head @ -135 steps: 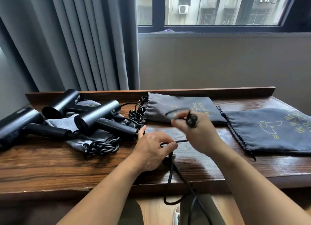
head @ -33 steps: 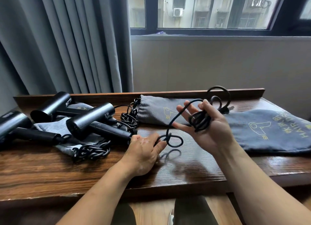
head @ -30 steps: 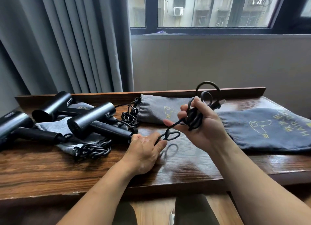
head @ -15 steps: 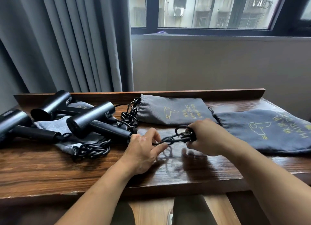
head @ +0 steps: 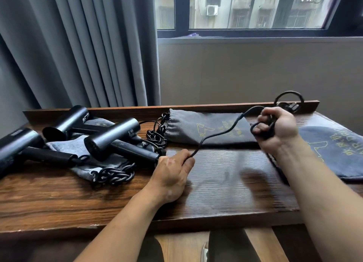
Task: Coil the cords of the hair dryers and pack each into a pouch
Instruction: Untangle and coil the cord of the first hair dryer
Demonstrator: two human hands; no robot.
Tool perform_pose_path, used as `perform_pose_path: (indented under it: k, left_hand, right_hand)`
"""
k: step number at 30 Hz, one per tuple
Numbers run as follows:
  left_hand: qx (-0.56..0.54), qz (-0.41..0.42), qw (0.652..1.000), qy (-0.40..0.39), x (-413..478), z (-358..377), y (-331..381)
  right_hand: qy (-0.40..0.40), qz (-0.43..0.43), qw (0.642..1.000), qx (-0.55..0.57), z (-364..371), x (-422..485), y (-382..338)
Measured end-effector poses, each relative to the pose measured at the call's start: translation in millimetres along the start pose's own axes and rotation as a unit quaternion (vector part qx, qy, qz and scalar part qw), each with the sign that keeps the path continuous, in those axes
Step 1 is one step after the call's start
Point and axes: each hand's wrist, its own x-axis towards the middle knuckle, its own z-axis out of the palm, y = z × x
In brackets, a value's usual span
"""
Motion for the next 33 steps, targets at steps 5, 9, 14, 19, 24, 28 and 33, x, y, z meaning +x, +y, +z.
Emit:
perform_pose_path:
  k: [5, 9, 14, 19, 24, 28, 33]
  left_hand:
    - [-0.045, 0.021, 0.998, 0.03, -2.4, -3.6, 8.6]
    - [-0.068, 0.003, 0.995, 0.067, -2.6, -8.8, 12.9]
    - [-0.022, -0.009, 0.994, 0.105, 11.0, -13.2, 26.6]
    - [0.034, 0.01, 0.993, 0.111, 28.8, -25.3, 36.5]
    - [0.079, 0.027, 0.992, 0.095, 39.0, -16.4, 28.9]
    - [0.118, 0.06, 0.989, 0.071, 38.3, -15.6, 22.7]
    - [0.2, 0.079, 0.977, -0.006, 22.2, -32.3, 17.2]
  right_hand:
    - [0.104, -0.005, 0.994, 0.03, -5.8, 31.9, -2.3]
    - [0.093, 0.017, 0.974, -0.204, 0.8, 43.7, 24.9]
    - [0.015, -0.087, 0.82, -0.566, 25.0, 38.2, 46.1]
    - [-0.031, -0.045, 0.819, -0.572, 46.4, 51.9, 27.7]
    - [0.011, -0.021, 0.851, -0.525, 48.1, 78.8, 32.7]
    - [0.018, -0.048, 0.763, -0.645, 47.4, 70.5, 31.0]
    - [0.013, -0.121, 0.601, -0.79, 47.5, 46.5, 9.8]
